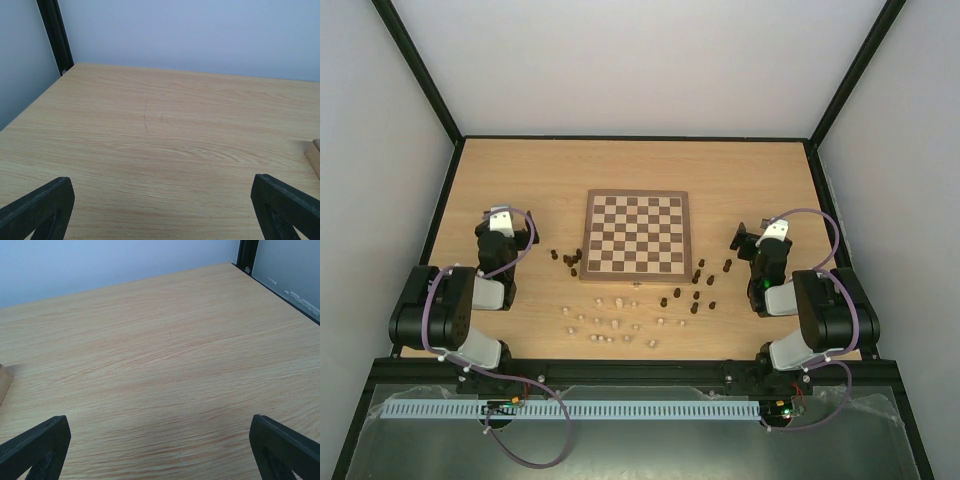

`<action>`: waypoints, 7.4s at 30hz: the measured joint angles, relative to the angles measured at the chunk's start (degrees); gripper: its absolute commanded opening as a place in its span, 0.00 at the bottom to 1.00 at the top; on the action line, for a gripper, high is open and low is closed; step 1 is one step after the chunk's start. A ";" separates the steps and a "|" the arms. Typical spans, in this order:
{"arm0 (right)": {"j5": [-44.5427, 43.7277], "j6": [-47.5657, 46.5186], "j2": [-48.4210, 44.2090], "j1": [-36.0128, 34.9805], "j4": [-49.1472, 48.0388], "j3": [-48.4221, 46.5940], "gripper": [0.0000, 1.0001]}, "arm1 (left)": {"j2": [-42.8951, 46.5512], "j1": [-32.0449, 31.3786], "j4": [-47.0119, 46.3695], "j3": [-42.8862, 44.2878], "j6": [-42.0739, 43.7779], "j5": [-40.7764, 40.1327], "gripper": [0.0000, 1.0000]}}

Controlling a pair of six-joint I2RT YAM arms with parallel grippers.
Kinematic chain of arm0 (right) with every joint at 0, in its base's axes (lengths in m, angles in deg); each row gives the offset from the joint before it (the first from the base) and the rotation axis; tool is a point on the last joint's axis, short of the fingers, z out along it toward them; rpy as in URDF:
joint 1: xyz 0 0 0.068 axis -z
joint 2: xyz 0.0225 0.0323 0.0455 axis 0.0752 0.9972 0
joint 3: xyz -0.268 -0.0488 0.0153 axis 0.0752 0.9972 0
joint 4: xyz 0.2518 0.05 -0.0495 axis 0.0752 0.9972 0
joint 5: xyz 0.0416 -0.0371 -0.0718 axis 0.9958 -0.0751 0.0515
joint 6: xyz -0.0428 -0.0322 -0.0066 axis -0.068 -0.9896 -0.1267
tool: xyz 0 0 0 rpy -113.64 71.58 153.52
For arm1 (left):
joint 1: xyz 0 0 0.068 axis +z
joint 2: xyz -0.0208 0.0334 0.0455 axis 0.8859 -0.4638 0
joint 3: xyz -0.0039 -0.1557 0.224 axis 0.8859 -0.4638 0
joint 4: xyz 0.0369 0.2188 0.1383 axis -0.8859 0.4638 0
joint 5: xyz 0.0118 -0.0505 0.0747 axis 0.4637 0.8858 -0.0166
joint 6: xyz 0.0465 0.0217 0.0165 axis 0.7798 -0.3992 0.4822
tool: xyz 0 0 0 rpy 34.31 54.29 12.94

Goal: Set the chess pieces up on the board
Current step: Pick up the chess piece at the center of the board.

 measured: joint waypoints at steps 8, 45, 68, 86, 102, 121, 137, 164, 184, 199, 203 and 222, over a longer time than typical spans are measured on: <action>0.87 0.00 0.00 0.20 0.02 0.00 0.99 | 0.00 0.00 0.00 0.00 0.00 -0.02 0.99; 9.05 7.82 -31.15 -6.64 50.60 -29.24 0.99 | 16.94 -6.62 27.15 12.96 1.60 2.12 0.99; 43.39 24.20 -45.16 -6.62 93.31 -42.47 0.99 | 41.31 -28.00 79.17 36.41 -30.14 -1.62 1.00; 37.48 19.30 -32.61 -20.02 95.45 -41.31 0.99 | 41.33 -27.98 81.50 30.73 -33.92 4.76 0.99; 14.95 17.03 -24.37 -36.15 96.94 -39.71 0.98 | 38.56 -28.04 84.65 24.59 -35.15 12.46 0.99; 8.09 20.90 -20.79 -53.62 98.33 -39.56 0.84 | 46.58 -28.04 92.24 23.50 -33.33 15.17 1.00; 1.53 21.75 -1.53 -70.12 99.27 -51.25 0.44 | 45.77 -28.04 96.65 28.04 -34.03 11.30 1.00; 2.03 24.74 12.52 -74.01 103.10 -57.07 0.32 | 48.02 -28.04 101.53 30.84 -34.05 6.38 1.00; 1.22 23.71 14.80 -71.23 102.49 -58.21 0.27 | 47.69 -28.04 101.55 30.88 -34.01 5.92 0.99; 4.37 22.69 15.26 -71.21 100.45 -58.21 0.26 | 46.77 -28.04 101.53 30.88 -33.94 5.92 0.99; 4.61 22.64 16.46 -70.95 100.24 -58.21 0.22 | 46.53 -28.04 101.50 30.88 -33.94 5.92 0.99; 4.33 20.17 13.27 -69.48 106.14 -65.13 0.08 | 45.44 -28.04 101.63 34.16 -33.22 3.48 0.99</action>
